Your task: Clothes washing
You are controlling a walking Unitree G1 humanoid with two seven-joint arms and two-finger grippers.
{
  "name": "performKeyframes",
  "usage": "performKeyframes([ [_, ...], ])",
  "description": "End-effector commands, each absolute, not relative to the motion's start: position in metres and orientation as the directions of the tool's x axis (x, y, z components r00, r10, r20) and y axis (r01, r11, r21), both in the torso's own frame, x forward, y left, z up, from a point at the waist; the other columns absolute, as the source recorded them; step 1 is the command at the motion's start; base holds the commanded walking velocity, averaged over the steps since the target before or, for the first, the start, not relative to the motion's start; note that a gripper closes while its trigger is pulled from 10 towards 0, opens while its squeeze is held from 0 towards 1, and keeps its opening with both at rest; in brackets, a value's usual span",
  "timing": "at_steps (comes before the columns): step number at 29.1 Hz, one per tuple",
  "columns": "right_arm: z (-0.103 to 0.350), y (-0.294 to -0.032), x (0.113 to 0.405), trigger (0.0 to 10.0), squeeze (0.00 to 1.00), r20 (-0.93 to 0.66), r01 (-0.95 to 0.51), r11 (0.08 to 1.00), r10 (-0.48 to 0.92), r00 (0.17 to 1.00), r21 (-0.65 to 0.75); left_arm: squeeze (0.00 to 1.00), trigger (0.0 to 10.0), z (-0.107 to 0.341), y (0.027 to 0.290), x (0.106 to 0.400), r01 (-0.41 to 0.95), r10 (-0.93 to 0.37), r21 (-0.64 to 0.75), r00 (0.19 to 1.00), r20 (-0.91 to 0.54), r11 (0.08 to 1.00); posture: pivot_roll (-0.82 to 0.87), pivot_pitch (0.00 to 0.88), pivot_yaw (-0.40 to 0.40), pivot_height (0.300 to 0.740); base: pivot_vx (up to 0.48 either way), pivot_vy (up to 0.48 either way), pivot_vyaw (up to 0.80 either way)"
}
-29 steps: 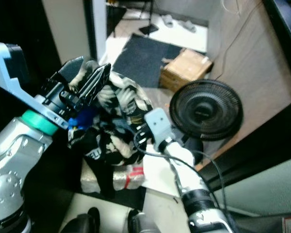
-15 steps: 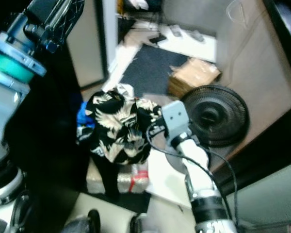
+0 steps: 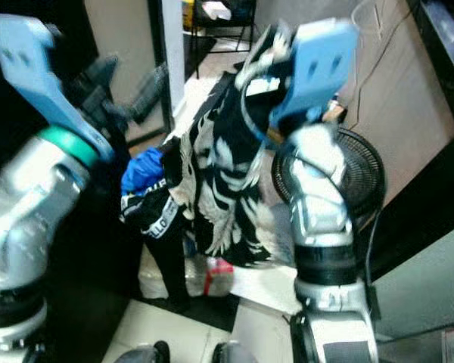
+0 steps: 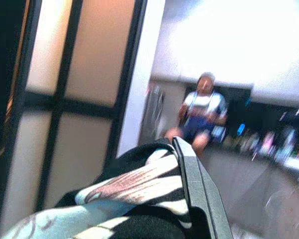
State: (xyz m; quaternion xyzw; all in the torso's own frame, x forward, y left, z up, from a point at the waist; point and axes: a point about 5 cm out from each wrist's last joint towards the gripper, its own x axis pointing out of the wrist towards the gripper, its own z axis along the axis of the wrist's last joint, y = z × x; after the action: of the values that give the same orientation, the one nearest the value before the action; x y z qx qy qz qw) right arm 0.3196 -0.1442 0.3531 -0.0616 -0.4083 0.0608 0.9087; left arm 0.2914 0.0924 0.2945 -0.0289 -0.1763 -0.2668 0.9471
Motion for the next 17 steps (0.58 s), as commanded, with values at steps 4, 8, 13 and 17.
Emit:
performKeyframes([
  [4, 0.374, -0.145, 0.305, 10.0, 0.0, 0.793, -0.09, 0.991, 0.131, 0.595, -0.096, 0.0, 10.0, 0.297, 0.094, 0.291, 0.472, -0.465, 0.081, 0.799, 0.383, 0.878, 0.01, 0.05, 0.019, 0.74, 0.0, 0.0, 0.0],
  [8, 0.4, -0.153, 0.29, 10.0, 0.0, 0.86, -0.101, 0.995, 0.046, 0.508, 0.007, 0.0, 10.0, 0.298, 0.094, 0.293, 0.453, -0.451, 0.093, 0.801, 0.394, 0.887, 0.01, 0.046, 0.03, 0.74, 0.0, 0.0, 0.0],
  [13, 0.441, -0.169, 0.269, 10.0, 0.0, 0.931, -0.095, 0.993, -0.027, 0.365, 0.066, 0.0, 10.0, 0.298, 0.092, 0.293, 0.454, -0.454, 0.103, 0.797, 0.399, 0.885, 0.0, 0.041, 0.044, 0.74, 0.0, 0.0, 0.0],
  [17, 0.476, -0.178, 0.251, 10.0, 0.0, 0.971, -0.106, 0.993, -0.032, 0.238, 0.059, 0.0, 10.0, 0.298, 0.089, 0.294, 0.457, -0.459, 0.108, 0.792, 0.404, 0.883, -0.01, 0.03, 0.038, 0.74, 0.0, 0.0, 0.0],
])
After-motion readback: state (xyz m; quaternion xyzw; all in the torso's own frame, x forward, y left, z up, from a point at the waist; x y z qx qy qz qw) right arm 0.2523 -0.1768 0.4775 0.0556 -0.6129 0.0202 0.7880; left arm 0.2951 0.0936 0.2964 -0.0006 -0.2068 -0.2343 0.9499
